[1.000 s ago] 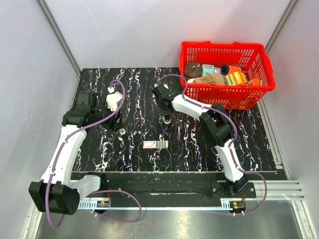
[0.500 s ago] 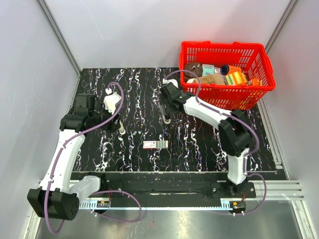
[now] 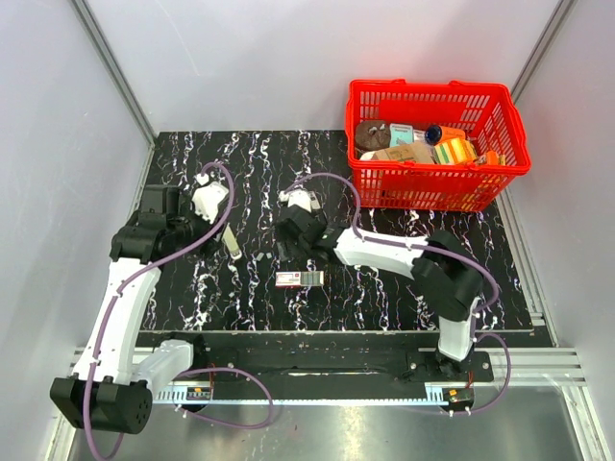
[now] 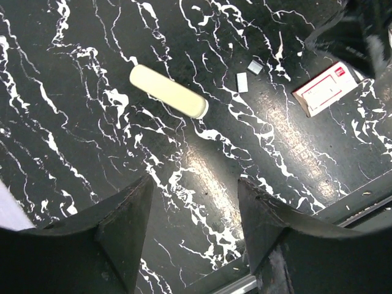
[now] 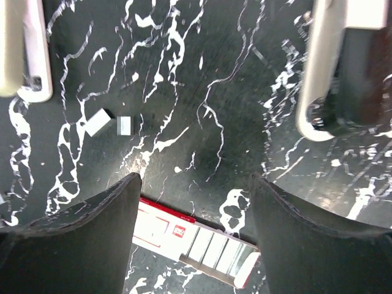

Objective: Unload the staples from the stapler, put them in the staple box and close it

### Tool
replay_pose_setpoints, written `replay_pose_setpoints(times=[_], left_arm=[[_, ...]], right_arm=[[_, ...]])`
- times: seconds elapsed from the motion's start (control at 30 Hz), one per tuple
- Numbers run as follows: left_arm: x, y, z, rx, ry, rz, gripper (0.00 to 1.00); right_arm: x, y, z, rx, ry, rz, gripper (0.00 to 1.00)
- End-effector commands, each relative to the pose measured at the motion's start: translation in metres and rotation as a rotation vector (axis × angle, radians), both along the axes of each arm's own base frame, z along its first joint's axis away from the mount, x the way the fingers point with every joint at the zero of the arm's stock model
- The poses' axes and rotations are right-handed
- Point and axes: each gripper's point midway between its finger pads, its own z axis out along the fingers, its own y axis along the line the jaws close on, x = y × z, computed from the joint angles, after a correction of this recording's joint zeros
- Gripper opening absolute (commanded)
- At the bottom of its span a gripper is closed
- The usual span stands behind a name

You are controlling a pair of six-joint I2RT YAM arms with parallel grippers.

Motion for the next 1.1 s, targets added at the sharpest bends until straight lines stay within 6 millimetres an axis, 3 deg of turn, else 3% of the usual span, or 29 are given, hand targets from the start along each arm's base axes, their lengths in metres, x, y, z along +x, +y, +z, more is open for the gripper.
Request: replay_pose_setpoints(times=[0.0, 0.27, 0.57, 0.77, 1.07], left_arm=[[-0.003, 0.017, 0.01, 0.046, -0.05, 0.082, 0.62], [-0.014, 0.028, 0.0, 0.089, -0.038, 0.118, 0.62], [-0.021, 0.031, -0.011, 0.095, -0.019, 0.144, 0.62], [-0.027, 0.032, -0.019, 0.095, -0.007, 0.15, 0.62], [-0.032, 0.037, -0.025, 0.123, -0.026, 0.144, 0.62]], right_arm=[[0.008, 0.03, 0.0, 0.06, -0.032, 0.031, 0.76], [0.017, 0.069, -0.001, 0.088, -0.077, 0.071, 0.74], [-0.008, 0.102, -0.013, 0.209, -0.015, 0.049, 0.72], [-0.007, 0.116, -0.031, 0.167, -0.015, -0.001, 0.73], [-0.004, 0.133, -0.041, 0.132, -0.01, -0.009, 0.71]])
